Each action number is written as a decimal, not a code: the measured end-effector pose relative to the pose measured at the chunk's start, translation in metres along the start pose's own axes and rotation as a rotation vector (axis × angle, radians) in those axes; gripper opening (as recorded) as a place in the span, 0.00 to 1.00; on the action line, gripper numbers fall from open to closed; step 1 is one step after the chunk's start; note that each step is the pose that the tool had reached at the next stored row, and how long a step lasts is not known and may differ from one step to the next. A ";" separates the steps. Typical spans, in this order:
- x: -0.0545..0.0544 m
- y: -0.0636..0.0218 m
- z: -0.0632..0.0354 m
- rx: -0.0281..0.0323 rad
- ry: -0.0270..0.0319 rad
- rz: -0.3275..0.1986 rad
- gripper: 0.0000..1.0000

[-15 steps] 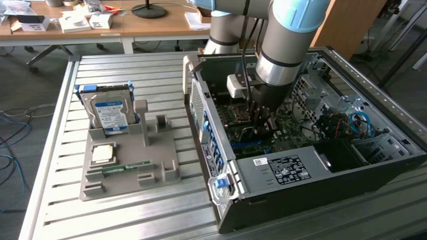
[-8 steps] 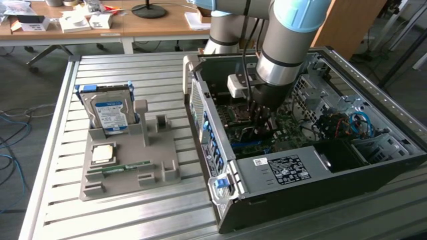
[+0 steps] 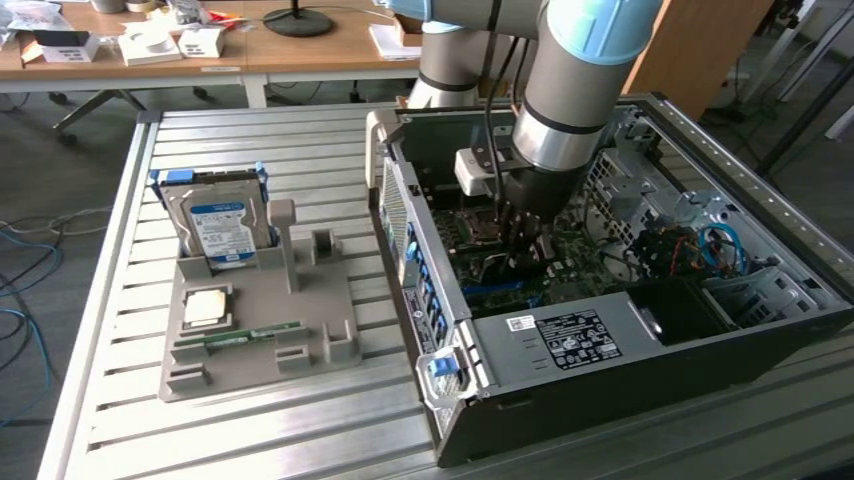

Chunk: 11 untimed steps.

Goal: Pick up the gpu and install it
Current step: 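Insert the gpu into the slot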

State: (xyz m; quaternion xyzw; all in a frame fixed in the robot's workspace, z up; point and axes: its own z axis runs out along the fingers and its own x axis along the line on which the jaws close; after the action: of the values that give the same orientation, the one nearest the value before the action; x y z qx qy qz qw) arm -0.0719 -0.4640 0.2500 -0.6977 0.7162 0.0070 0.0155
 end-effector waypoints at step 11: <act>0.000 0.0001 0.0000 0.0002 0.0007 0.000 0.26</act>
State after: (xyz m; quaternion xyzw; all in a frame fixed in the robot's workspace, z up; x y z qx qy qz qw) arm -0.0719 -0.4640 0.2500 -0.6977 0.7162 0.0067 0.0153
